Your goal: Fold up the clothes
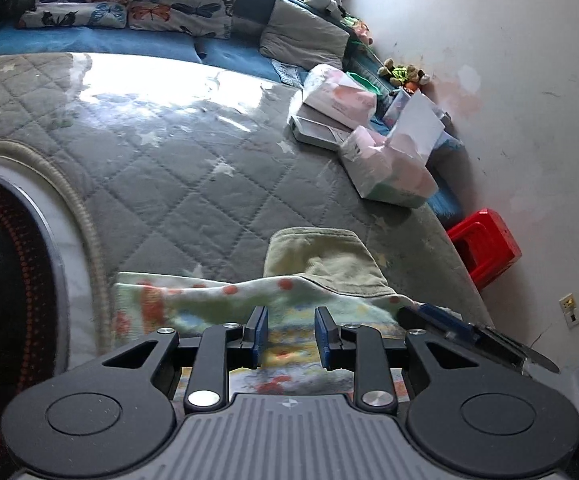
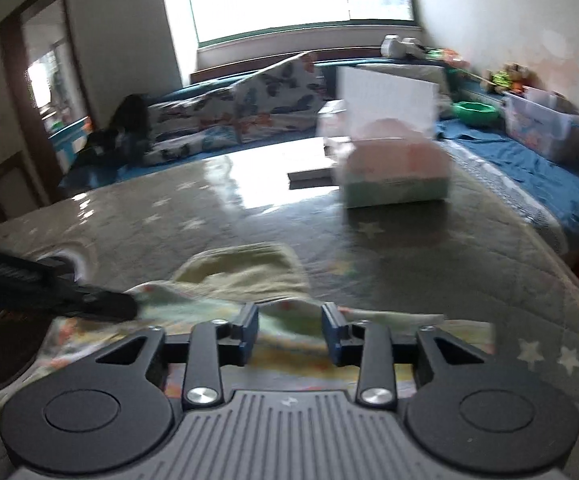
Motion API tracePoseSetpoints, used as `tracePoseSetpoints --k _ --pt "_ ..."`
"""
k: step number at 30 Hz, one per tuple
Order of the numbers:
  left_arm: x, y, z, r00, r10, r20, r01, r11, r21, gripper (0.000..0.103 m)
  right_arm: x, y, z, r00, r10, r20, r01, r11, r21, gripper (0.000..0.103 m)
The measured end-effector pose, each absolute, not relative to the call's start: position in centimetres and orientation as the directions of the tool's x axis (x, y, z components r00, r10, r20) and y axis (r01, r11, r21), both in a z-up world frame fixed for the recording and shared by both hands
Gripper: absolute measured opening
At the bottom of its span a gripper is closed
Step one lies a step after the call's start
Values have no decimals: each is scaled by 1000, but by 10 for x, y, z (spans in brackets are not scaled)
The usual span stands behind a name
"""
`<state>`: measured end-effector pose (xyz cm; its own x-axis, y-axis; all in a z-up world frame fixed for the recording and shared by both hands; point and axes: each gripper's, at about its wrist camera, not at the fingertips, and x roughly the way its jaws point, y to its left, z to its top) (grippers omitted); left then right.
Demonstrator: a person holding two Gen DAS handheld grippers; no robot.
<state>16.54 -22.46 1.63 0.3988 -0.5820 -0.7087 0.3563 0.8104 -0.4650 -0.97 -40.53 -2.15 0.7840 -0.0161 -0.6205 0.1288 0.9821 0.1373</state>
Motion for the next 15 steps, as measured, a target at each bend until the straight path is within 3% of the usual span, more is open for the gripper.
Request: tracePoseSetpoints --k 6,10,15 --pt "164 -232 10 392 -571 -721 375 815 -442 34 -14 -384 -23 771 2 -637 69 994 86 41" --pt "151 -225 20 394 -589 -705 391 802 -452 37 -27 -375 -16 778 21 -628 37 996 79 50" --pt "123 -217 28 391 -604 -694 441 785 -435 37 -42 -361 -19 771 23 -637 0 999 35 50"
